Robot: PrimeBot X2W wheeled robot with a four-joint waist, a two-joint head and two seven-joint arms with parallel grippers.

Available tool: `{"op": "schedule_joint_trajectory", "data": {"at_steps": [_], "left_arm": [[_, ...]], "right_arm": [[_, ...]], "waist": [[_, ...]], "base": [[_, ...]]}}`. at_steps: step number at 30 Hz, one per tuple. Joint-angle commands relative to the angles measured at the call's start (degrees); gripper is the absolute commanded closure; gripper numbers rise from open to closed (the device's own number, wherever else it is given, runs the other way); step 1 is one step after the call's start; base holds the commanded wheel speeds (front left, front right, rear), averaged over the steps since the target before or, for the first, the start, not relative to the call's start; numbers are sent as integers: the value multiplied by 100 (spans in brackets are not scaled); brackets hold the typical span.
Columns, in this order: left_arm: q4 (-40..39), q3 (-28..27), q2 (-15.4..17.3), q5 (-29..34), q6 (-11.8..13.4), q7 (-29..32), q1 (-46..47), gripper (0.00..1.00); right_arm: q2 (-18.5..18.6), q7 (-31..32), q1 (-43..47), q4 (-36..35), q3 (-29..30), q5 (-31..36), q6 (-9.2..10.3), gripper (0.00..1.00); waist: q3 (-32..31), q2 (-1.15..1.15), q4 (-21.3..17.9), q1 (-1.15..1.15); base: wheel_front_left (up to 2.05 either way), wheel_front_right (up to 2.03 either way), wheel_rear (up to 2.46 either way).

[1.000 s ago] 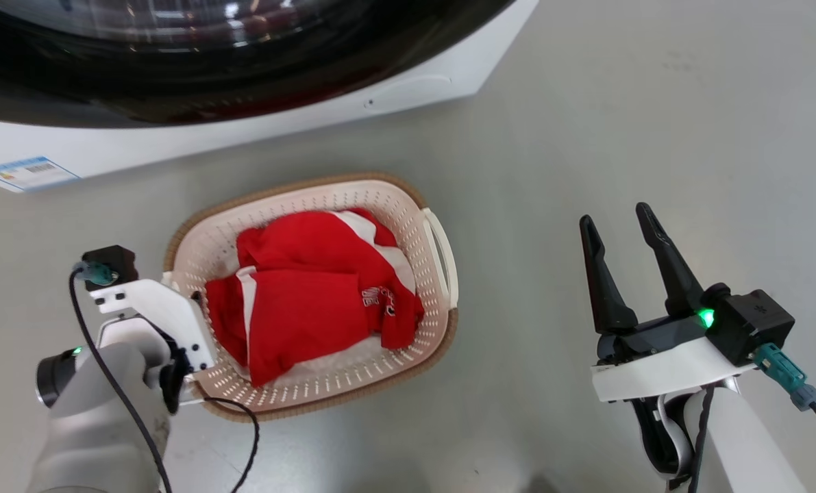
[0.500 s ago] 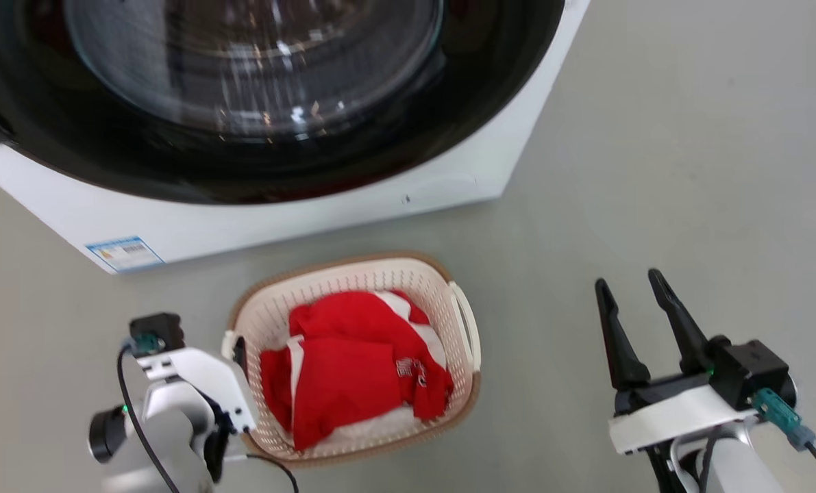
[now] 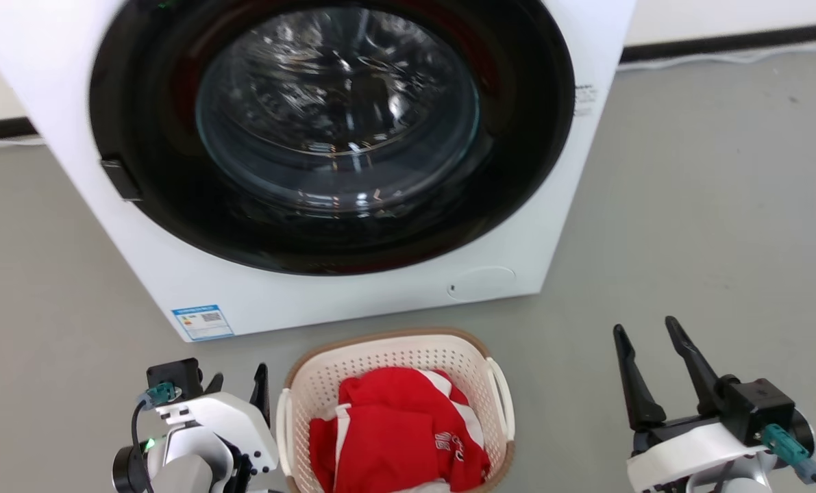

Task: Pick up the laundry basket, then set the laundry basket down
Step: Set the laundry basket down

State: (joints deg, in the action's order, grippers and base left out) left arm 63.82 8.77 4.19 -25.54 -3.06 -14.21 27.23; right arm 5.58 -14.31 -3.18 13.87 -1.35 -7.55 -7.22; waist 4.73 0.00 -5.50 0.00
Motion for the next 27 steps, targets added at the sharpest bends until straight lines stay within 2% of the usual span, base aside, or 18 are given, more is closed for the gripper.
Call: {"op": "schedule_joint_trajectory", "data": {"at_steps": [1,17,27], "left_arm": [[-355,-199,156,46,46,-76,-61,0],[-3327,-757,239,543,342,-78,-1837,0],[-4200,-1085,155,695,407,-78,-2581,0]], "right_arm": [[81,-69,-15,-114,-66,82,-26,0],[50,-69,309,-61,38,151,-26,0],[23,-69,448,-99,75,166,-26,0]], "waist": [[-167,0,166,0],[-578,0,472,0],[-713,0,511,0]], "base": [[0,0,0],[0,0,0],[0,0,0]]}}
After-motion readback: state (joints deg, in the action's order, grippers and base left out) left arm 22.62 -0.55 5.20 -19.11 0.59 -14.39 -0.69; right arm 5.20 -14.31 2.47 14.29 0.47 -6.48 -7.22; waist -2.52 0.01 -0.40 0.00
